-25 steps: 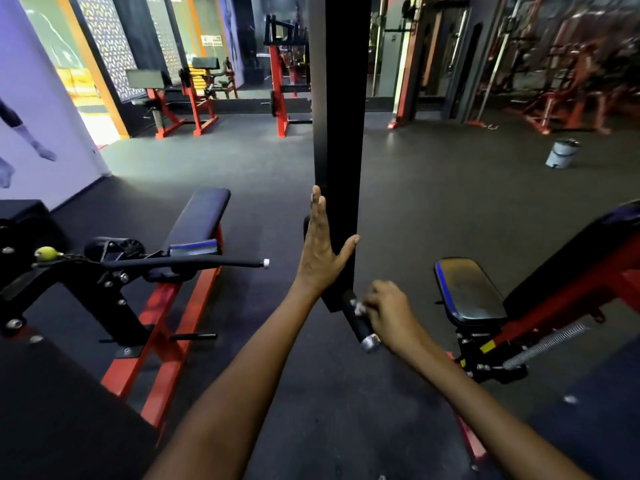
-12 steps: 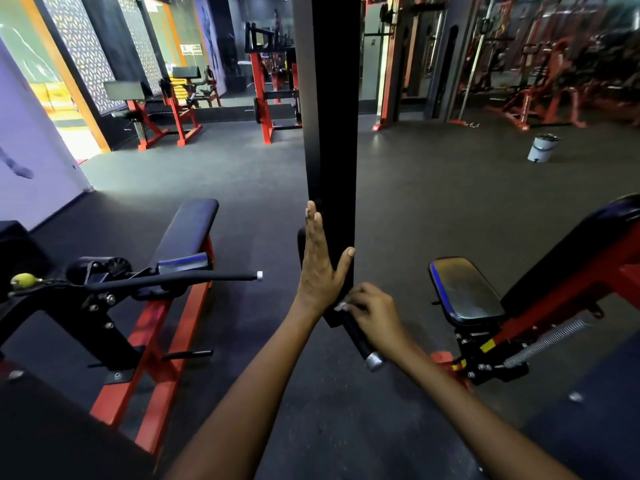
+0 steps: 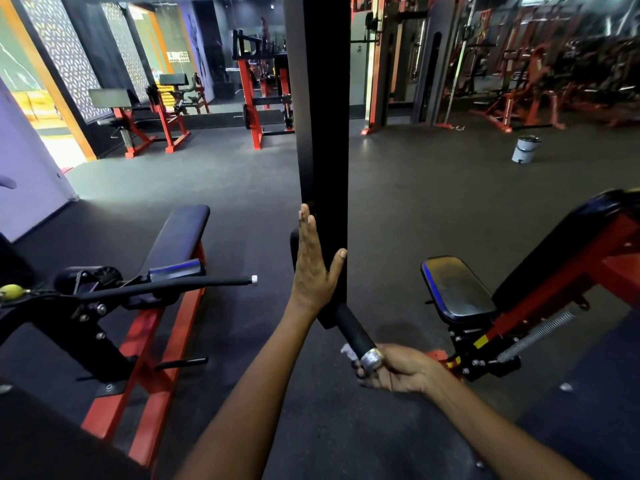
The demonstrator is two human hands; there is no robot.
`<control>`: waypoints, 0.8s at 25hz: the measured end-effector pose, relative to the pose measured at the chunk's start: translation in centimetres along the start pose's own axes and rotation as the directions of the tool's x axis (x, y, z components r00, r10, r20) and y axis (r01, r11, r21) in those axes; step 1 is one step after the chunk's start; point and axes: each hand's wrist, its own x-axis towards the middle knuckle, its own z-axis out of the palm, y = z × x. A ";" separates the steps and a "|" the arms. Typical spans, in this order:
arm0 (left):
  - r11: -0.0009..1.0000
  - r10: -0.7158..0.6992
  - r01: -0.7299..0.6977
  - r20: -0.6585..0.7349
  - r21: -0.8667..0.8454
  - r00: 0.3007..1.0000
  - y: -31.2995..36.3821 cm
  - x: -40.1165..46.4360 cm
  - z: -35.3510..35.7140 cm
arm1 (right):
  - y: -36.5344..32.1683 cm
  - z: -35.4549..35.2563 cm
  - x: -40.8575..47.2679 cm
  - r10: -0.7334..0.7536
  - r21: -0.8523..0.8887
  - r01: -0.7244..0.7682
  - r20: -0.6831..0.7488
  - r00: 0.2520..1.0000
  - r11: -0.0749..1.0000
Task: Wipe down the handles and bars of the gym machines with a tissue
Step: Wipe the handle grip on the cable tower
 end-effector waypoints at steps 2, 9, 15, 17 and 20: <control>1.000 -0.006 0.006 0.000 0.006 1.000 0.1 -0.2 0.1 | 0.0 -0.1 -0.2 -0.020 0.006 0.020 0.003 1.000 1.000; 1.000 -0.017 0.017 0.006 0.015 1.000 0.0 -0.2 0.1 | -0.3 -0.3 0.5 -0.045 0.279 0.061 -0.063 0.997 0.958; 0.999 -0.028 0.028 -0.004 0.031 1.000 0.4 -0.2 0.2 | -3.0 -3.2 -1.8 -0.490 -0.325 0.401 -0.269 0.829 0.856; 0.999 -0.028 0.028 -0.013 0.033 1.000 0.5 -0.2 0.4 | -4.9 0.5 0.7 -0.720 -0.617 0.509 -0.139 0.680 0.600; 0.999 -0.032 0.033 -0.014 0.035 0.999 0.5 -0.2 0.4 | -2.9 2.5 1.6 -0.848 -0.859 0.442 0.019 0.530 0.257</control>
